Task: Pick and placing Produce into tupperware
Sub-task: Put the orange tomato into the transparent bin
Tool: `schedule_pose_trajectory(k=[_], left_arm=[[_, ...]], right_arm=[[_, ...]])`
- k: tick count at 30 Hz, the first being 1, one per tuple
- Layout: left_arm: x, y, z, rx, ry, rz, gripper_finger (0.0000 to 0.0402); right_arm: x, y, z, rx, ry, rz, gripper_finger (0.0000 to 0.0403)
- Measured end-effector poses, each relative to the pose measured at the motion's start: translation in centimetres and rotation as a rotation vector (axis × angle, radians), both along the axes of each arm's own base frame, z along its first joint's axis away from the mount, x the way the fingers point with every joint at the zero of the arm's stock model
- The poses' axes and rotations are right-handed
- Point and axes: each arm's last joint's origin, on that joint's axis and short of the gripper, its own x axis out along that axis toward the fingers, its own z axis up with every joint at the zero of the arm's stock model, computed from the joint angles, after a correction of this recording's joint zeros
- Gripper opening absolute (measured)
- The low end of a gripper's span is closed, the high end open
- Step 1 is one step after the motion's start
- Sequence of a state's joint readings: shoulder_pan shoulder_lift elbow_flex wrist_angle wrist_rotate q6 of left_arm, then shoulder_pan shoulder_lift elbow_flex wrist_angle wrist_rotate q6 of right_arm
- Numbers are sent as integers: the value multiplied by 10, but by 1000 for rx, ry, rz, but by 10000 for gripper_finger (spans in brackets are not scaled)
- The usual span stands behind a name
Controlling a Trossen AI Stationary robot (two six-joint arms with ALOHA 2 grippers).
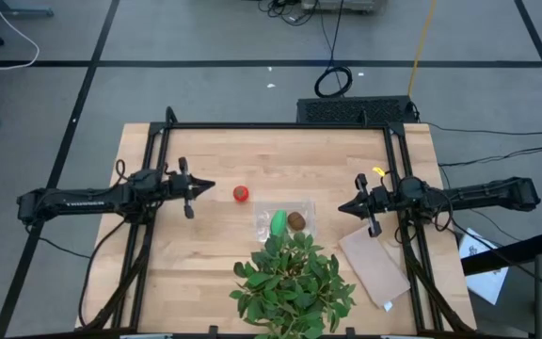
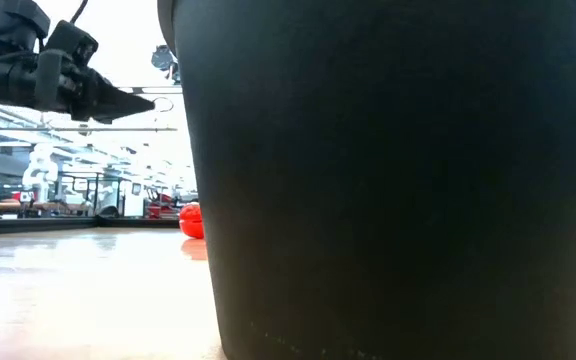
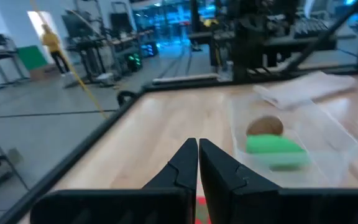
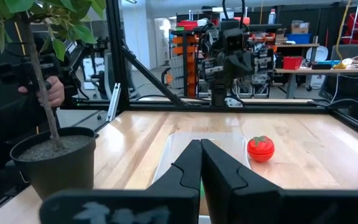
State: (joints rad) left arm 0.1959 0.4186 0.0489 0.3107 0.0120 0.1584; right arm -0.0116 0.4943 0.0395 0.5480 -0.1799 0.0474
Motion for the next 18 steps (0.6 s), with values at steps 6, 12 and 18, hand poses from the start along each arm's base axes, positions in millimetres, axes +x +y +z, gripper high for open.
schedule_pose_trajectory(k=[6, 12, 18], left_arm=[[1, 2, 22, 23, -59, 49, 21], [2, 2, 51, 35, -74, 71, 21], [-1, 8, 76, -48, -21, 177, 21]], right_arm=[[0, 0, 0, 0, 0, 0, 0], [0, 0, 0, 0, 0, 0, 0], [0, 0, -1, 1, 14, 0, 0]])
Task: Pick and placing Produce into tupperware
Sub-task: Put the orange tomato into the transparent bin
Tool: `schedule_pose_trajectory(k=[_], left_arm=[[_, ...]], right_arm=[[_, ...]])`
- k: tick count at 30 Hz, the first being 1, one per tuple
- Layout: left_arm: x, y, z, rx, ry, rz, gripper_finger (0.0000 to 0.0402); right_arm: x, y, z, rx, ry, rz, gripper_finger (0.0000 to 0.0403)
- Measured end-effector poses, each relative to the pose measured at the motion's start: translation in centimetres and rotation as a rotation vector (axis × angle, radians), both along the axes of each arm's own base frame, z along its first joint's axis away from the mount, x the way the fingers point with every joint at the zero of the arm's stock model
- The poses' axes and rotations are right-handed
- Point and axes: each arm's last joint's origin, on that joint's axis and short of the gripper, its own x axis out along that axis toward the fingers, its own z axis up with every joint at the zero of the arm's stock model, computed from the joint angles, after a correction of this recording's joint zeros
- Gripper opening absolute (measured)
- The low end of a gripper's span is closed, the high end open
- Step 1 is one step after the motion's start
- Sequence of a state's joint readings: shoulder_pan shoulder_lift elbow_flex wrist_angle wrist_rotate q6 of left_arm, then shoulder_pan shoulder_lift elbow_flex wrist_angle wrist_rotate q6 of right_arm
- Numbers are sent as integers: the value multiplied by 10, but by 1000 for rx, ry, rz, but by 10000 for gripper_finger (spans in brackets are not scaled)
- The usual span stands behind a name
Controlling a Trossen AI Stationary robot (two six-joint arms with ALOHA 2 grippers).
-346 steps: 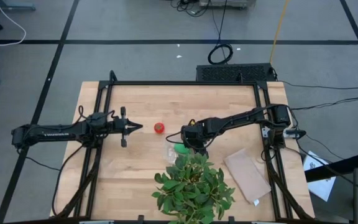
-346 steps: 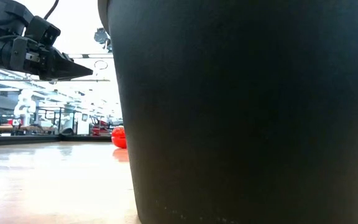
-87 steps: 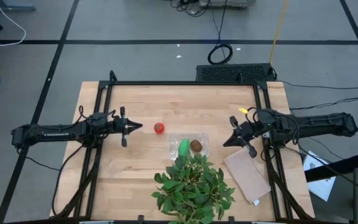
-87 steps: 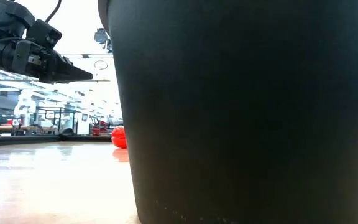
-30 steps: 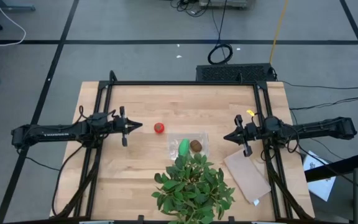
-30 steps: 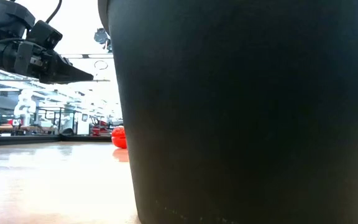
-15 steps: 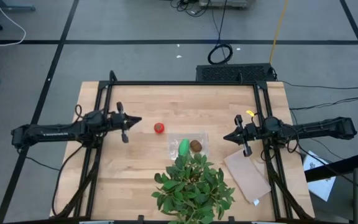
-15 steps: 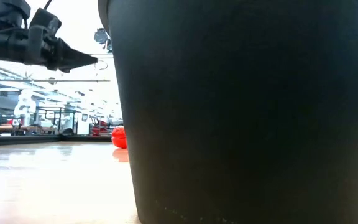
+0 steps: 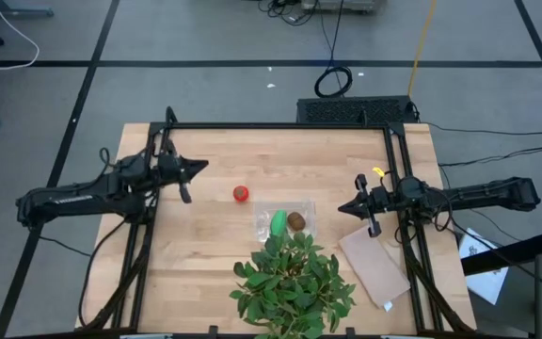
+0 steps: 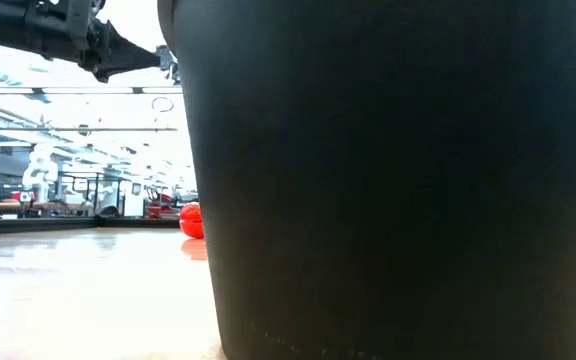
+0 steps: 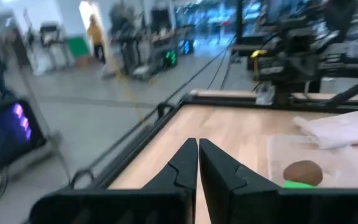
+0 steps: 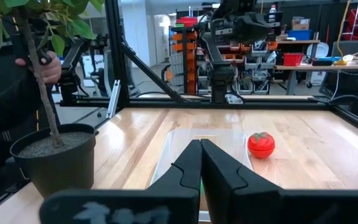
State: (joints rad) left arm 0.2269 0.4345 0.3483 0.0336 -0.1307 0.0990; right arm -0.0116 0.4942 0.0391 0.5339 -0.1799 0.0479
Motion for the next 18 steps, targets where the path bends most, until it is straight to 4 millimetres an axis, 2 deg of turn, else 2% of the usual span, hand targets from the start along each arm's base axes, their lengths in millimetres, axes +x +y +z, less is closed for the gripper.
schedule_pose_trajectory(k=[8, 13, 18], left_arm=[[10, 17, 8, -134, 59, 28, 21], [21, 30, 2, -179, 102, -2, 22], [31, 41, 1, -173, 69, -23, 22]], right_arm=[[0, 0, 0, 0, 5, 0, 0], [0, 0, -1, 0, 9, 0, 0], [0, 0, -2, -2, 19, 0, 0]])
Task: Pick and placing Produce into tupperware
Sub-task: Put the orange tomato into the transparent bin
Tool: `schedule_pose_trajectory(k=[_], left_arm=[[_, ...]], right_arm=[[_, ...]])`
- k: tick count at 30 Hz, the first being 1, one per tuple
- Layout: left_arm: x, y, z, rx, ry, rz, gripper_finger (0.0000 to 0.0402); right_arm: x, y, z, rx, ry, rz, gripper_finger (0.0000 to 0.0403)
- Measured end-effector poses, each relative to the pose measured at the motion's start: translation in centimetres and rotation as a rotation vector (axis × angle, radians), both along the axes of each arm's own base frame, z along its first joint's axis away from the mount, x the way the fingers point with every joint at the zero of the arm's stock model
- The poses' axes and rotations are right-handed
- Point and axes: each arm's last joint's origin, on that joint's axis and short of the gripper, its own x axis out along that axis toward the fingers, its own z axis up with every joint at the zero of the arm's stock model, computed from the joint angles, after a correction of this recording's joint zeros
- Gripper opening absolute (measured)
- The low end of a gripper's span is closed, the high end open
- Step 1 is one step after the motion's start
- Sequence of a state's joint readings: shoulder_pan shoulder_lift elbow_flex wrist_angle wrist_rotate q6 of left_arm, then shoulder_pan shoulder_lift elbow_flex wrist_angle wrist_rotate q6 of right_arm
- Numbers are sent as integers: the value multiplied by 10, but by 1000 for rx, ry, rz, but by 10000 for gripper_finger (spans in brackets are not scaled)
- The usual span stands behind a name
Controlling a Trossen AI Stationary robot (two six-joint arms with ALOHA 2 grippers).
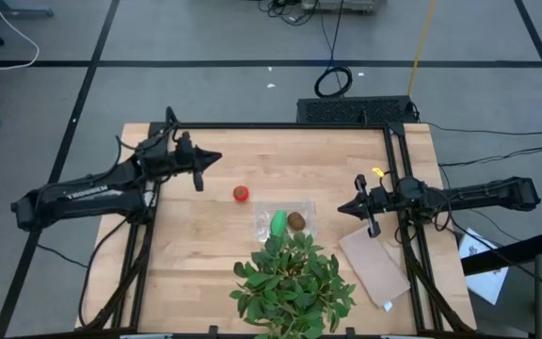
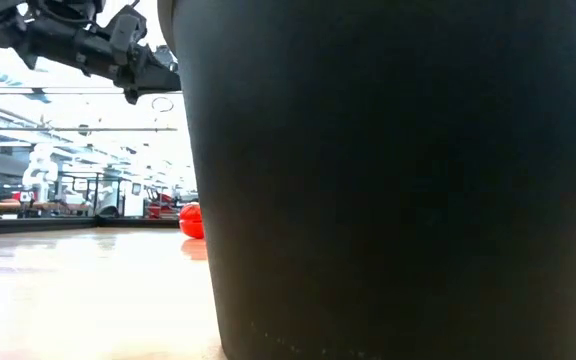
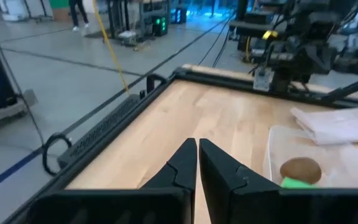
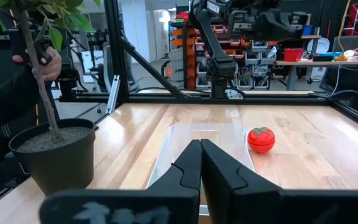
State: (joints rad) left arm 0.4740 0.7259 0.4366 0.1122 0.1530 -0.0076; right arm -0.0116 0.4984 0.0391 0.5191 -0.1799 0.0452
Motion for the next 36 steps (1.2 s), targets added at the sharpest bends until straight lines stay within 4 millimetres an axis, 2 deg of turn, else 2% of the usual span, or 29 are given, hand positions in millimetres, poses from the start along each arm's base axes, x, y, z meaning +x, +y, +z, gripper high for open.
schedule_pose_trajectory(k=[6, 12, 17, 23, 27, 31, 36], left_arm=[[6, 9, 4, 12, -75, -74, 22], [9, 18, -5, -64, -44, -129, 31], [16, 25, -13, -122, 70, -121, 98], [37, 34, 1, -169, 222, -132, 219], [53, 42, 10, -153, 249, -132, 280], [64, 49, 15, -142, 260, -132, 312], [74, 53, 16, -150, 293, -143, 312]], right_arm=[[0, 0, 0, 0, 1, 0, 0], [0, 0, 0, 0, 2, 0, 0], [0, 0, 0, -4, 1, 0, 0], [0, 0, 0, -5, 2, 0, 0], [0, 0, -2, -4, 20, 0, 0], [0, 0, -4, 3, 38, 0, 0], [0, 0, -4, 3, 39, 0, 0]])
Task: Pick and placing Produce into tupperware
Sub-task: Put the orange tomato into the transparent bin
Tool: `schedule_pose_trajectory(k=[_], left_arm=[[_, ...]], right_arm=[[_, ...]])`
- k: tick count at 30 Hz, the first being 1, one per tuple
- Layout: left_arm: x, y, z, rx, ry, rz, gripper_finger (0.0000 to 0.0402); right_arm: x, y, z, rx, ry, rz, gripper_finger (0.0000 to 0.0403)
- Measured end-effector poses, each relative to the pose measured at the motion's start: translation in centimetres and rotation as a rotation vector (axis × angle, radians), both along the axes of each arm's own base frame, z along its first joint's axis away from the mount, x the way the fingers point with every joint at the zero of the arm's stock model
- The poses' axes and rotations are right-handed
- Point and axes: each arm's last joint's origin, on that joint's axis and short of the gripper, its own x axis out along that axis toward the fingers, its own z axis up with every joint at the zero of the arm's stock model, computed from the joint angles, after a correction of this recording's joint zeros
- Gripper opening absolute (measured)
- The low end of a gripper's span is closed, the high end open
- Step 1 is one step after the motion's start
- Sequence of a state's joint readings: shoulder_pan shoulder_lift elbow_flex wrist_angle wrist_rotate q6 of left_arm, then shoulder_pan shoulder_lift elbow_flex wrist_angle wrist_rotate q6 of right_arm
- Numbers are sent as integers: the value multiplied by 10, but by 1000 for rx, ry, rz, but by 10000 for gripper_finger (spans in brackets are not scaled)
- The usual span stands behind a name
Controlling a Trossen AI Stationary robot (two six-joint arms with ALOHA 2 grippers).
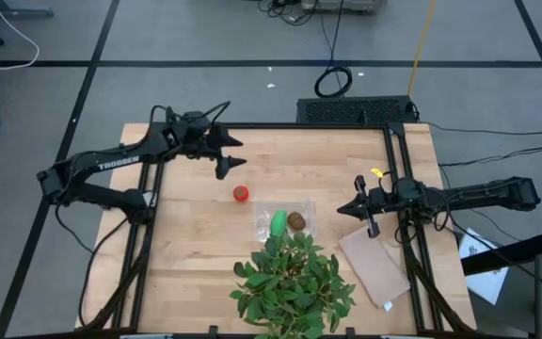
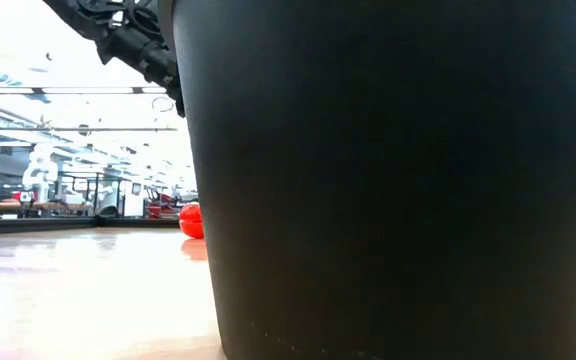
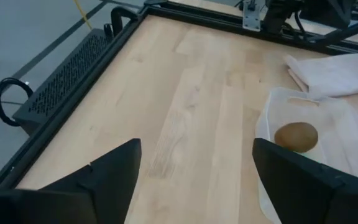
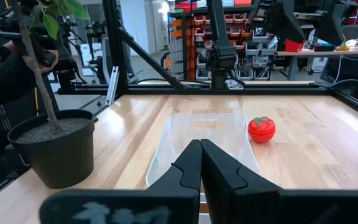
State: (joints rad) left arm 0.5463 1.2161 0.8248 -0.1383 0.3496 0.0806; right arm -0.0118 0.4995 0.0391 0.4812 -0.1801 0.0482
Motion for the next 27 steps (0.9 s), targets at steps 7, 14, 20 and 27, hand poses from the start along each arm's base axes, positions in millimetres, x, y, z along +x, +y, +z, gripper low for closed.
schedule_pose_trajectory(k=[7, 14, 20, 27], left_arm=[[15, -6, 6, 1, 98, -97, 295], [33, -23, 10, 66, 389, -264, 296], [48, -33, 0, 144, 479, -384, 296], [59, -36, -26, 231, 633, -484, 296]], right_arm=[[0, 0, 0, -7, -1, 0, 0], [0, 0, 0, -7, -1, 0, 0], [0, 0, 0, 3, 2, 0, 0], [0, 0, -1, 2, 9, 0, 0]])
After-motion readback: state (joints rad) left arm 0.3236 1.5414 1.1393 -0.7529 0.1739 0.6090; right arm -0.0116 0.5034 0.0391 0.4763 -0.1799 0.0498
